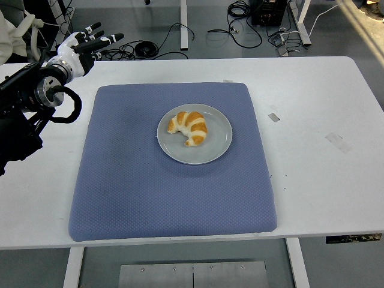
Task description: Place the bread on the plate
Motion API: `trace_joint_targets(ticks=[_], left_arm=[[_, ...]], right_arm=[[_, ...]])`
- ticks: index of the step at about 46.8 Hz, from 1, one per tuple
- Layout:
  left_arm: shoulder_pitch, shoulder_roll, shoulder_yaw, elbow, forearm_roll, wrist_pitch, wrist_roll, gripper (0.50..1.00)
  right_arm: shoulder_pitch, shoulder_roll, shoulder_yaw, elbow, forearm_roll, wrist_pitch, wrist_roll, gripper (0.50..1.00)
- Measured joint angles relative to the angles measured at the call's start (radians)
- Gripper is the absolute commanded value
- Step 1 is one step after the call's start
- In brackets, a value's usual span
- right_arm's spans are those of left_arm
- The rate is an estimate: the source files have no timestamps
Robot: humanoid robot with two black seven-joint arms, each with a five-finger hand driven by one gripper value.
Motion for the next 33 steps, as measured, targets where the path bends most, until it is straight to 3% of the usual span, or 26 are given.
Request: trace_joint_targets(ticks=[14, 23, 33], left_arm=[[0.011, -0.008, -0.024, 0.002, -0.004, -0.001, -0.008, 0.977], [0.038, -0.037, -0.038, 0.002, -0.027, 0.001, -0.064, 0.977], [0.061, -0.054, -0.039, 0.005, -0.028, 0.019, -0.069, 0.977]], right_arm=[[-0.002, 0.000, 0.000, -0.002, -0.001, 0.000, 0.000, 1.000], [-0.001, 0.000, -0.001, -0.002, -0.001, 0.000, 0.000, 1.000], [-0.001, 0.000, 0.000, -0.001, 0.000, 0.000, 0.000, 1.000]])
